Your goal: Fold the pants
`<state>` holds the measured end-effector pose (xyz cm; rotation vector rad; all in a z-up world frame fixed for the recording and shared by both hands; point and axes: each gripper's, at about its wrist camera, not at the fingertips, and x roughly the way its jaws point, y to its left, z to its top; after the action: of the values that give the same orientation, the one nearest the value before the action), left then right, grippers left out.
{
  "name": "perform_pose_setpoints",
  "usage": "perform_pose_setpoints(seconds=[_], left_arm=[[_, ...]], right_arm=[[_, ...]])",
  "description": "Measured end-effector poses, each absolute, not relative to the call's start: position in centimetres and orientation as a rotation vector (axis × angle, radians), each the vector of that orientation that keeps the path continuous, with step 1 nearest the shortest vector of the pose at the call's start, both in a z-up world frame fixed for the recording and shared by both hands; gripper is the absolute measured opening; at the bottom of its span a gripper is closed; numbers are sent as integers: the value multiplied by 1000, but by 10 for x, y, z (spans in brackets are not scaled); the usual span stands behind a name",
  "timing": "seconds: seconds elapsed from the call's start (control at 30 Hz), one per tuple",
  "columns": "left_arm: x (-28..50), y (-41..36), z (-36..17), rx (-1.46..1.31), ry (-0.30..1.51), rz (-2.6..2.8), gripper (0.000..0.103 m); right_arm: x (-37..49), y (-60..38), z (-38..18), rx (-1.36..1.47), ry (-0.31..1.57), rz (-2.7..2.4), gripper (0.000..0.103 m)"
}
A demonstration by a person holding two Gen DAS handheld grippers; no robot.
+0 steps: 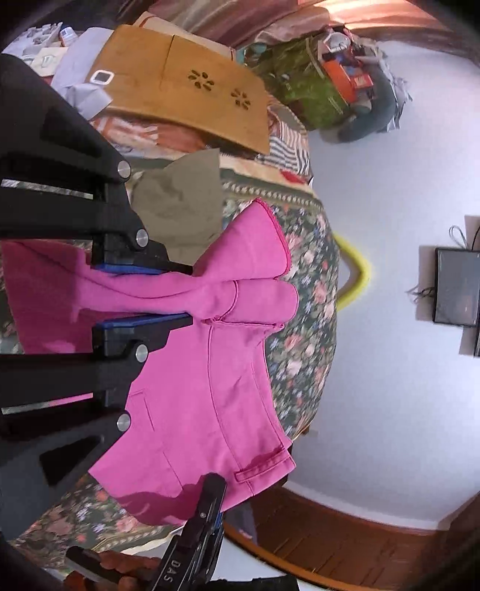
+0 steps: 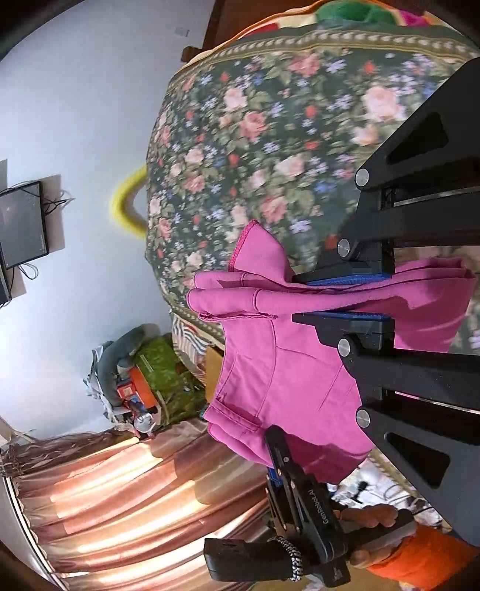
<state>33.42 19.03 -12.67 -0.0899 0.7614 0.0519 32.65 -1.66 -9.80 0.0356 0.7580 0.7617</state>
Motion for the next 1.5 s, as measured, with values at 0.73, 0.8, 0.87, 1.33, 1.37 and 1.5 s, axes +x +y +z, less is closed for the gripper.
perform_pose_setpoints(seconds=[0.73,0.8,0.87,1.33,1.37,1.5], left_arm=[[462,287,-247,-65,882,235,18],[472,292,-263,-74,905,237,18],[479,295,-276,-85,935,240,18],[464,305,-281,-107,1018,279,32],[457,304,-274,-111,1008,271,32],[426,293,-234,-89,954,250,32]], right_arm=[[431,104,-192,-24,858,671,11],[438,108,-204,-23,881,664,11],[442,112,-213,-38,892,656,11],[427,89,-211,-71,919,622,18],[425,84,-207,-52,923,627,18],[405,63,-177,-18,886,642,18]])
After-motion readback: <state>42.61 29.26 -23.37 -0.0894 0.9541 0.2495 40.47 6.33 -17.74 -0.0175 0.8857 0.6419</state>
